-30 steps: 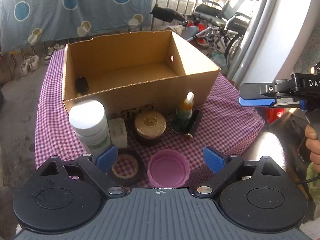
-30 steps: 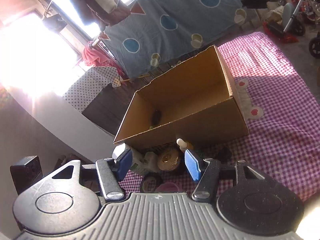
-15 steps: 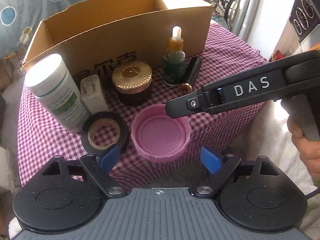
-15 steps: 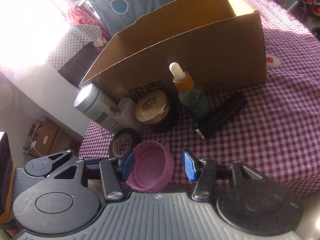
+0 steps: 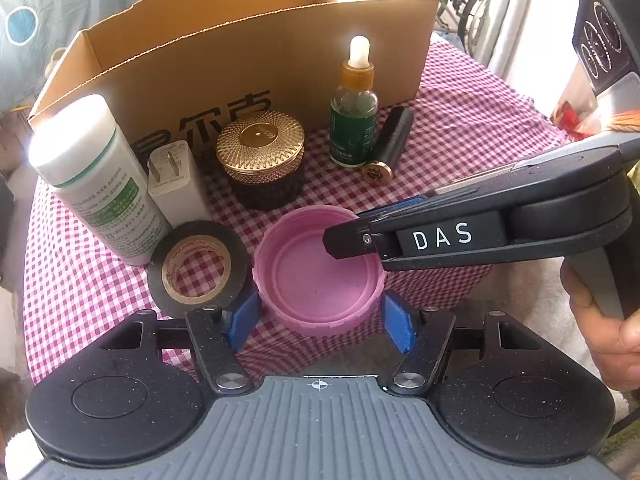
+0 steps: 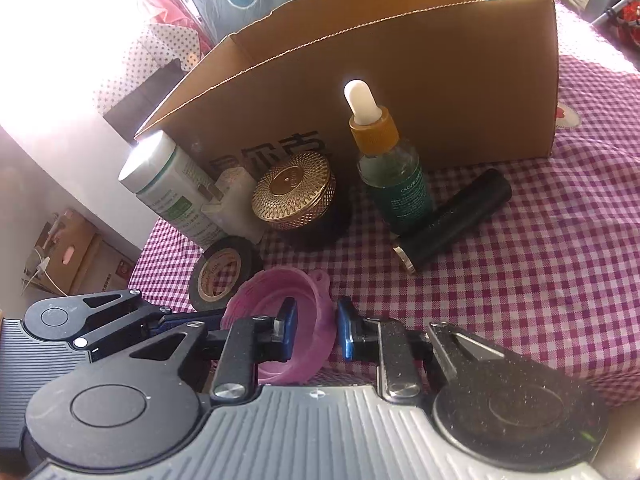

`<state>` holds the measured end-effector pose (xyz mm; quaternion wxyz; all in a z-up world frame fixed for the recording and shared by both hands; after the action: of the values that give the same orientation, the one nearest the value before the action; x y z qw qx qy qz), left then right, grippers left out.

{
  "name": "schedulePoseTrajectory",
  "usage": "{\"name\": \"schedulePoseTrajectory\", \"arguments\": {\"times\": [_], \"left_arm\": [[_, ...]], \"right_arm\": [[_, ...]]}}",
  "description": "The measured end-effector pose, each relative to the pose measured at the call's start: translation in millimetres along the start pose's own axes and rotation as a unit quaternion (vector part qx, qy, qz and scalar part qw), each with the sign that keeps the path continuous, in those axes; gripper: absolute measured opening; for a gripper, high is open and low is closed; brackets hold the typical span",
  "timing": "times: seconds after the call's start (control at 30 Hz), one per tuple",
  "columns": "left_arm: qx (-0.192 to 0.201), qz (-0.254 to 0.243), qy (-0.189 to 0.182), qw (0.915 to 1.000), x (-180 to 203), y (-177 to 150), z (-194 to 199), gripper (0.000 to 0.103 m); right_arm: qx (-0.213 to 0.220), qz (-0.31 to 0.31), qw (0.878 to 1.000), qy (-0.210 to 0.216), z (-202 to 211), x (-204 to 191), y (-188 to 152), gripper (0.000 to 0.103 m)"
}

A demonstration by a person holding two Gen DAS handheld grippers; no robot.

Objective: Organize rigid objects
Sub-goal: 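Close the left gripper on the rim of the pink lid, then carry the pink lid into the box and open the left gripper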

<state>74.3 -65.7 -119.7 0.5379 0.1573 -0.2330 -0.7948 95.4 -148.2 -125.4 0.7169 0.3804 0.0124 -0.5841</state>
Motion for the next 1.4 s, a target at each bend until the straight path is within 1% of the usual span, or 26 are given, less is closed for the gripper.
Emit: {"name": "schedulePoseTrajectory", "arguments": {"times": [0.03,0.1,0.17,0.33,0.57,0.67,0.77,0.9,0.97,1.0,1.07,1.17,1.3,1.4], "left_arm": [[0.002,0.0,0.0,1.0,-2,-1,0,0.066],[0.004,0.0,0.001,1.0,-4,-2,3,0.066],[0.006,0.001,-0.002,1.0,-4,-2,5,0.066],[0.02,-0.004,0.0,0.9998,2,-2,24,0.066],[0.065,-0.006,0.014,0.9978,4,5,63,0.066],[0.09,-0.003,0.019,0.9957,-1,14,84,0.066],[0.124,-0.002,0.027,0.9918,-10,32,107,0.066],[0.166,-0.002,0.044,0.9851,-26,65,133,0.066],[0.177,0.002,0.054,0.9827,-37,84,141,0.066],[0.183,0.005,0.06,0.9813,-45,97,143,0.067],[0.176,0.012,0.062,0.9824,-57,114,142,0.067],[0.156,0.031,0.046,0.9863,-81,141,130,0.067],[0.1,0.064,0.02,0.9927,-107,164,96,0.067],[0.058,0.08,0.004,0.9951,-123,175,63,0.068]], "right_arm": [[0.002,0.001,1.0,-0.003,-1,1,0,0.018],[0.005,-0.001,1.0,-0.006,-1,1,0,0.018],[0.005,-0.003,1.0,-0.01,0,1,-1,0.018],[0.02,0.006,1.0,-0.019,13,-4,-3,0.018],[0.06,0.02,0.998,-0.013,46,-22,6,0.018],[0.086,0.038,0.996,-0.007,65,-36,20,0.018],[0.114,0.069,0.991,0.0,85,-54,42,0.018],[0.148,0.119,0.982,0.011,108,-81,87,0.018],[0.154,0.136,0.979,0.015,111,-90,108,0.018],[0.152,0.143,0.978,0.017,110,-94,121,0.018],[0.136,0.148,0.979,0.027,102,-99,146,0.018],[0.094,0.136,0.985,0.04,76,-98,183,0.017],[0.032,0.104,0.993,0.048,31,-84,219,0.017],[-0.011,0.082,0.996,0.042,-7,-67,241,0.017]]}}
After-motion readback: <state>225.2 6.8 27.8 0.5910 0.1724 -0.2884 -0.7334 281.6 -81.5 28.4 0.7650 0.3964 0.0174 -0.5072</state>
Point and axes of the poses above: each gripper's, at about its wrist camera, not at the fingertips, and z roughly against the way its jaws point, x to its right, y to its top, the point moved 8 cm from there along -z, roughly the way its jaws point, and after that the axes turned 1 degree about -z, right-handed, at the moved point
